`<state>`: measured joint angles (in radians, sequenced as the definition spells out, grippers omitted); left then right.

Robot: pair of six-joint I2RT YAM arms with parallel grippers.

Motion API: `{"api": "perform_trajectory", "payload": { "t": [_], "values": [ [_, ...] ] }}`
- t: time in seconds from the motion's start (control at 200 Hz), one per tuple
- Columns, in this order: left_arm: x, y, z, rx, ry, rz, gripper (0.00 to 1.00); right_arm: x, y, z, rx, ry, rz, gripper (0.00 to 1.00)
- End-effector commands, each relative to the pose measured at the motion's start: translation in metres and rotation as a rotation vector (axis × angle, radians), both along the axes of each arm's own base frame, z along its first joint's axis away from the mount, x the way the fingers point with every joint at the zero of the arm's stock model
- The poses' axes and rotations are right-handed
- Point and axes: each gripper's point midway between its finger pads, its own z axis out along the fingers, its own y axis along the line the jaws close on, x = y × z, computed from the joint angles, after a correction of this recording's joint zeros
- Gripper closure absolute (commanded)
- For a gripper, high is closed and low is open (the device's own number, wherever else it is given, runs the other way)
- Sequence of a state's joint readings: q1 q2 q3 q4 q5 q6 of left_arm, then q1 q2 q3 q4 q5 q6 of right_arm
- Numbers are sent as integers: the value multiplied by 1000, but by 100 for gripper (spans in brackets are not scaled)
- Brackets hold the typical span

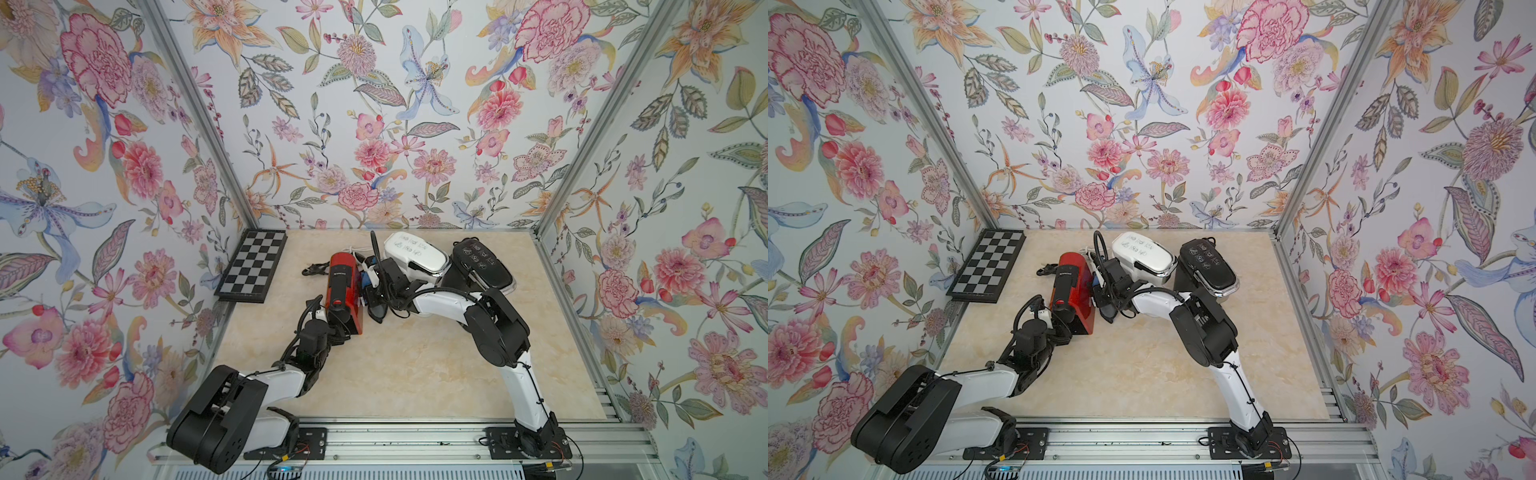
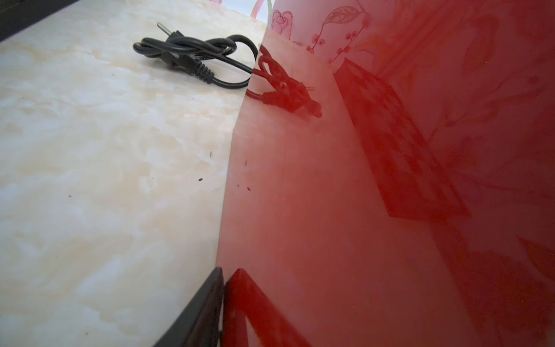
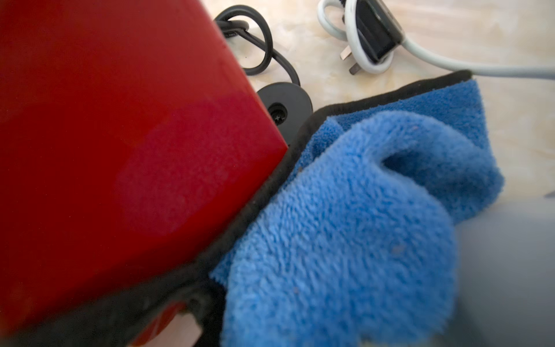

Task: Wipe the surface of a coffee machine
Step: Wipe the dirt from the surface of the coffee machine.

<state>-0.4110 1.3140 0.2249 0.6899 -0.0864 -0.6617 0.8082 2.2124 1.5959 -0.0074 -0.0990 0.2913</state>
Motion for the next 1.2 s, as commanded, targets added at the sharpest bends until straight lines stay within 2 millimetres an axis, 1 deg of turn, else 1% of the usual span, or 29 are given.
{"api": "perform_trajectory", "payload": {
  "t": [0.0, 0.105, 0.19, 0.25, 0.34, 0.385, 0.46, 0.54, 0.63, 0.72, 0.725, 0.791, 0.891, 0.971, 1.036, 1.086, 1.156, 1.196],
  "values": [
    [6, -24, 20, -65, -21, -73, 39, -26, 17, 68, 108, -72, 96, 71],
    [3, -20, 24, -49, -11, -64, 34, -40, 8, 100, 139, -105, 107, 71],
    [-2, -15, 30, -41, -19, -49, 29, -52, -1, 119, 152, -129, 111, 71],
    [-5, -9, 36, -32, -27, -34, 25, -61, -10, 128, 158, -138, 112, 71],
    [-11, 3, 38, -1, -10, 14, 19, -79, -25, 135, 164, -134, 112, 71],
    [-14, 12, 35, 22, 20, 50, 13, -88, -31, 134, 160, -131, 111, 71],
    [-19, 19, 29, 42, 85, 53, 12, -108, -39, 130, 143, -129, 129, 70],
    [-21, 16, 35, 30, 85, 17, 10, -129, -45, 126, 121, -130, 142, 70],
    [-24, 8, 45, 2, 61, -32, 9, -152, -47, 122, 114, -121, 178, 70],
    [-27, 2, 54, -5, 32, -78, 9, -179, -41, 114, 112, -84, 238, 70],
    [-27, 2, 54, -5, 32, -80, 9, -183, -40, 112, 111, -76, 250, 70],
    [-28, -3, 57, -12, 17, -125, 7, -204, -35, 100, 94, -14, 311, 70],
    [-30, -10, 55, -36, 13, -187, 7, -237, -25, 87, 99, 89, 411, 70],
    [-30, -16, 52, -79, 0, -217, 7, -255, -12, 79, 108, 126, 465, 70],
    [-28, -20, 51, -115, -16, -238, 7, -259, 1, 74, 120, 132, 482, 71],
    [-27, -24, 52, -136, -25, -256, 7, -253, 9, 71, 142, 132, 468, 71],
    [-24, -30, 55, -157, -48, -290, 6, -233, 18, 63, 188, 133, 415, 71],
    [-23, -32, 56, -164, -52, -305, 6, -215, 18, 55, 214, 141, 357, 71]
  ]
}}
